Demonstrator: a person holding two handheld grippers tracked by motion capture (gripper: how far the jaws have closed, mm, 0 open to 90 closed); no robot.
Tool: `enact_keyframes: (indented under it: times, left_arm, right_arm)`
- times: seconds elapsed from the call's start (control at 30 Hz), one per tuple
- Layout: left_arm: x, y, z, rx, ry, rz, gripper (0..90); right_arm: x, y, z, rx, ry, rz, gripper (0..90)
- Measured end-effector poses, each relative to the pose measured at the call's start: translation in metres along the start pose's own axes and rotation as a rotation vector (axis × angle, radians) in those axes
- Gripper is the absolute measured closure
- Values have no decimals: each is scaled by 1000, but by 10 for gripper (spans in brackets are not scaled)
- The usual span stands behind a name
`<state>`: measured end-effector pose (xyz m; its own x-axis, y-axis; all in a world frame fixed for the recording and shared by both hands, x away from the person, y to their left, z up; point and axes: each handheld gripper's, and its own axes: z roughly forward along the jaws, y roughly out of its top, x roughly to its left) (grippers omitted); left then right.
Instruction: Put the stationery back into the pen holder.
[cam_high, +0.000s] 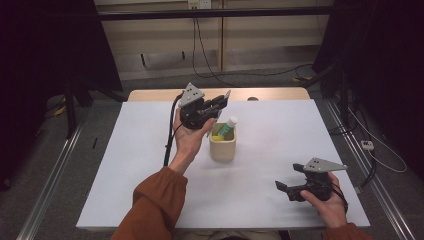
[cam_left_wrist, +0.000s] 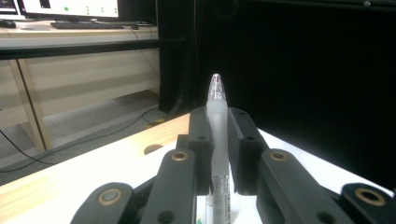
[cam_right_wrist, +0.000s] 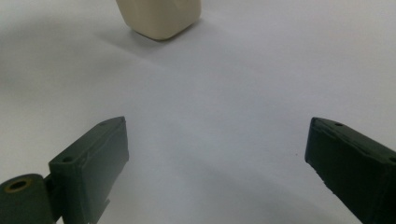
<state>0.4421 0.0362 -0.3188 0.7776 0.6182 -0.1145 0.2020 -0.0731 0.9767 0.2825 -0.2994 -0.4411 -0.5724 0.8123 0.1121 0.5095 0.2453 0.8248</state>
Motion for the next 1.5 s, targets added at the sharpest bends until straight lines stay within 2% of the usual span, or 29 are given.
enact_keyframes:
  times: [0.1,0.4,0.67,0.87,0.93,1.23,1.5]
  left_arm:
    - [3,0,7,-13,-2,-16,810]
    - [8,-4,23,-14,-14,-9,810]
    - [13,-9,33,-16,-30,-24,810]
    - [17,-15,42,0,-35,-25,809]
    - [18,-17,44,13,-24,-25,809]
    - [18,-23,45,30,-25,-31,808]
    - [21,-29,40,52,-27,-14,807]
  right_arm:
    - [0,0,0,1,1,0,61]
    - [0,-1,-1,0,2,-1,61]
    - [0,-1,-1,1,2,2,61]
    - [0,-1,-1,2,1,5,60]
    - [0,-1,-1,1,1,7,61]
    - [0,-1,-2,1,1,6,61]
    - [0,-1,-1,4,-1,6,61]
